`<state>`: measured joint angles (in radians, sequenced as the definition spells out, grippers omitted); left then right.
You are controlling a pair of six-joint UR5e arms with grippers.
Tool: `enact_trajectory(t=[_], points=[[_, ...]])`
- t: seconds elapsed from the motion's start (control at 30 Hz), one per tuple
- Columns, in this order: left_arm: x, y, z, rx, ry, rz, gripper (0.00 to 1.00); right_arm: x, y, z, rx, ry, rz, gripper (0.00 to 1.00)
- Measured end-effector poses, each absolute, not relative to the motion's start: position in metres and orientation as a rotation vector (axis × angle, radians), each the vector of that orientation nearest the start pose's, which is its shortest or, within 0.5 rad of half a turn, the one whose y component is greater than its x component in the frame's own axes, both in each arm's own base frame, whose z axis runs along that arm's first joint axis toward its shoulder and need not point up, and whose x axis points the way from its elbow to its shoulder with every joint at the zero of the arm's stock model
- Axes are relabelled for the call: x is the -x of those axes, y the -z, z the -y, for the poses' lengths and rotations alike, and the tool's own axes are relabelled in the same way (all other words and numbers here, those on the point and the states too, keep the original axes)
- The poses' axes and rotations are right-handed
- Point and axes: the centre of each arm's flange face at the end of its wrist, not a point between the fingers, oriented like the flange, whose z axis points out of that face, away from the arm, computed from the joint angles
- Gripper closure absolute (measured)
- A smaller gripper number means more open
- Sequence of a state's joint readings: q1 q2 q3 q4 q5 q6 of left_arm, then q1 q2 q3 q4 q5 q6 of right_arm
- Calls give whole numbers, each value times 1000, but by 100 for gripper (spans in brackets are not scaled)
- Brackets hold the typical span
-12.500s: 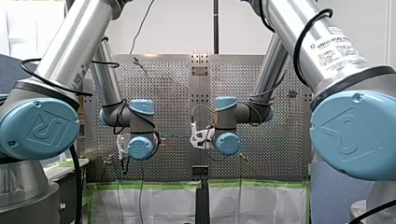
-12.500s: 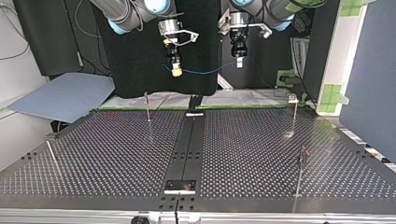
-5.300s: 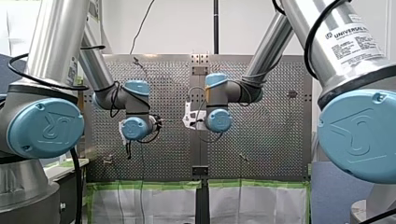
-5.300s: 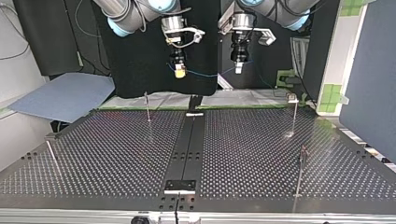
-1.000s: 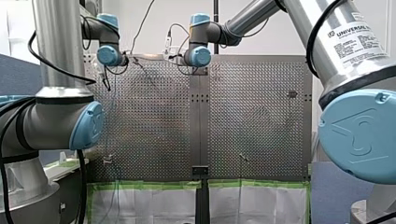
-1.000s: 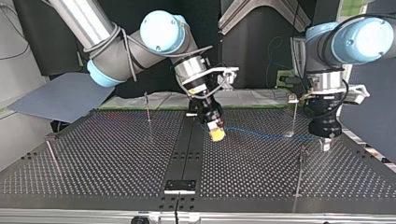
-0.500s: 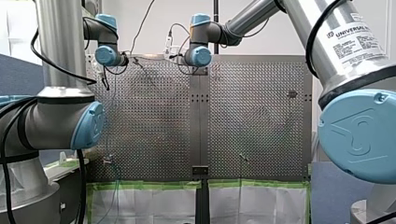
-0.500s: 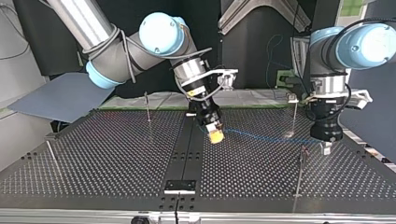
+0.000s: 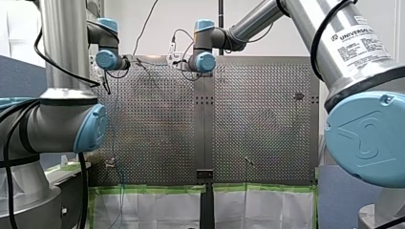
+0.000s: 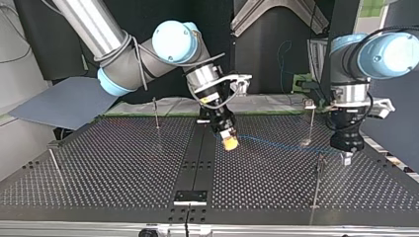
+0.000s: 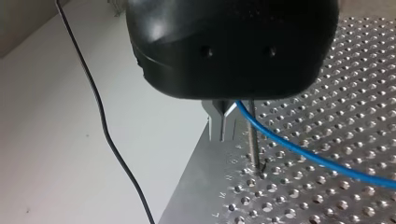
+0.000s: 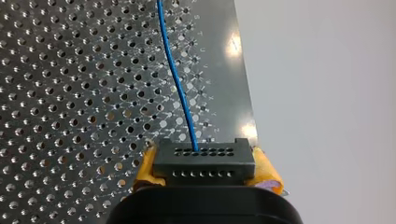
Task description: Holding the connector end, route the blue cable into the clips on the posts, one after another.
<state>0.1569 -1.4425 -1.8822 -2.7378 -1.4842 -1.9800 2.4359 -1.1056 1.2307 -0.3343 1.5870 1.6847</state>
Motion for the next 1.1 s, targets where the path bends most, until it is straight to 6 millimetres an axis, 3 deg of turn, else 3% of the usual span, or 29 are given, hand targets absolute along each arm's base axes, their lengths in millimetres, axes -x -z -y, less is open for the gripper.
enact_trajectory(t=[0.33, 0.67, 1.1], points=[[-479, -437, 63, 287, 284, -1319, 99, -619, -426, 355, 2107, 2775, -936, 100], [-488, -439, 53, 286, 307, -1283, 99, -616, -424, 363, 2107, 2775, -944, 100], [-497, -437, 55, 262, 366, -1268, 99, -617, -421, 369, 2111, 2770, -930, 100]])
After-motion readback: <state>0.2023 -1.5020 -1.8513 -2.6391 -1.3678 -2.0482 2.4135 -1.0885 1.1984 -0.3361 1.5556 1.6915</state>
